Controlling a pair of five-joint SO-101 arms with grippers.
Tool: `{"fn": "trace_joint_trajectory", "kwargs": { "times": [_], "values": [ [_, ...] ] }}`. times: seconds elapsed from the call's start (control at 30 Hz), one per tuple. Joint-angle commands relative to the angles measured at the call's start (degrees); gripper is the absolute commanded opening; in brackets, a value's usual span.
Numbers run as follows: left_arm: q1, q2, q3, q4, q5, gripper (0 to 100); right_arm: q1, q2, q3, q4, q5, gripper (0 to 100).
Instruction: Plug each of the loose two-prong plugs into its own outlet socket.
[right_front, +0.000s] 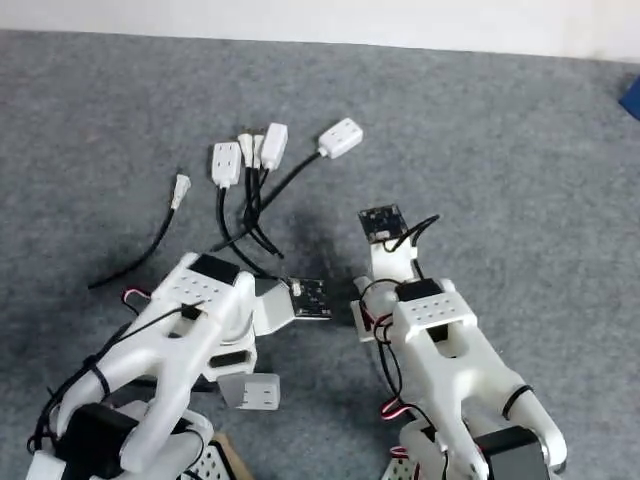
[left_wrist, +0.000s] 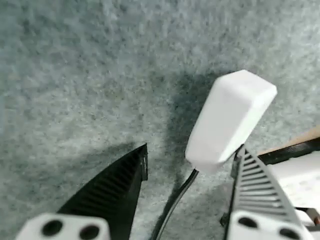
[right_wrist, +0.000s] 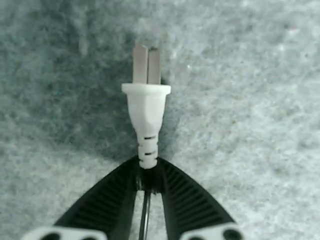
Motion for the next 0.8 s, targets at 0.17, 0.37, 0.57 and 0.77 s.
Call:
{"fn": "trace_joint_trajectory", "kwargs": {
  "times": [0.17,0.37,0.57,0.77],
  "values": [
    [0.5,-0.7,-2.9,3.9,-0.1,26,-0.7,-1.4,-1.6,0.4,0.6,0.9],
    [1.1,-0.6,-11.3,11.8,2.8,26,-0.7,-1.4,-1.6,0.4,0.6,0.9],
    [3.4,-0.6,-6.5,6.1,3.0,26,-0.7,-1.4,-1.6,0.4,0.6,0.9],
    [9.1,-0.5,-2.9,1.5,3.1,31,-0.7,-1.4,-1.6,0.4,0.6,0.9]
  ]
}}
